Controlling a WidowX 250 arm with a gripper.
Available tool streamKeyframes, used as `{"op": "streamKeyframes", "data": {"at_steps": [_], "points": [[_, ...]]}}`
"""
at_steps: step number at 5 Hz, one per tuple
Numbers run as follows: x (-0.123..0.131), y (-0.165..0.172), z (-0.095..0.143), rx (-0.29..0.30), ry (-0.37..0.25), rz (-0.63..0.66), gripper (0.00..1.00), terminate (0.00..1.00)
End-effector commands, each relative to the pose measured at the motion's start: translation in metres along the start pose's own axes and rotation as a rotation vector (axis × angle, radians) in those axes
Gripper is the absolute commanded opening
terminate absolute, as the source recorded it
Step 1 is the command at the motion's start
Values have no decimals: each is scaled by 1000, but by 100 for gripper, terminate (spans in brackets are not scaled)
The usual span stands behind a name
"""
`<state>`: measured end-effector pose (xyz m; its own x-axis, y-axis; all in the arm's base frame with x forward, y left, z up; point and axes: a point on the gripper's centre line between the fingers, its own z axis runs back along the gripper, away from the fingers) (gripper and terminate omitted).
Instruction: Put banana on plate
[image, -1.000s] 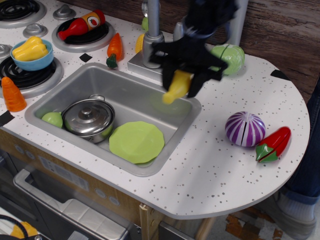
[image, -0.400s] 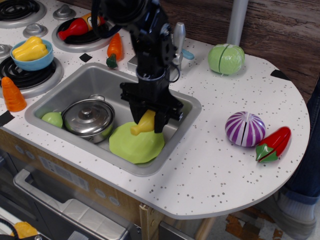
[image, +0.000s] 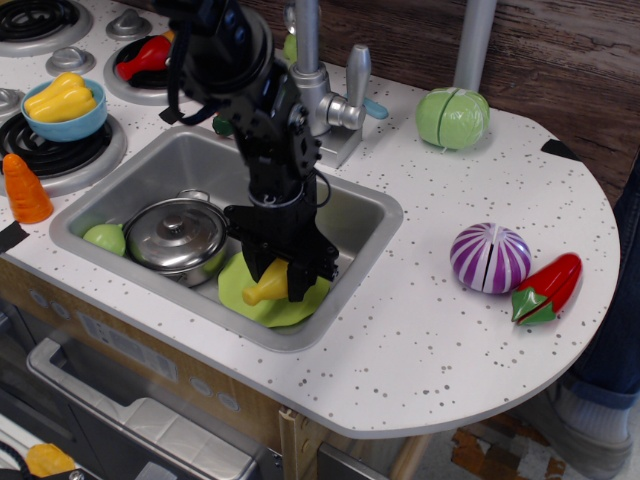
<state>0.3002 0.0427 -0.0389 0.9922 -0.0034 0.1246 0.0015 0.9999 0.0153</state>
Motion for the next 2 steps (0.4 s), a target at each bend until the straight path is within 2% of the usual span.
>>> {"op": "streamKeyframes", "data": {"at_steps": [1,2], "points": [[5,6,5,5,-57,-14,100,0],[5,6,5,5,-57,-14,100,100]]}}
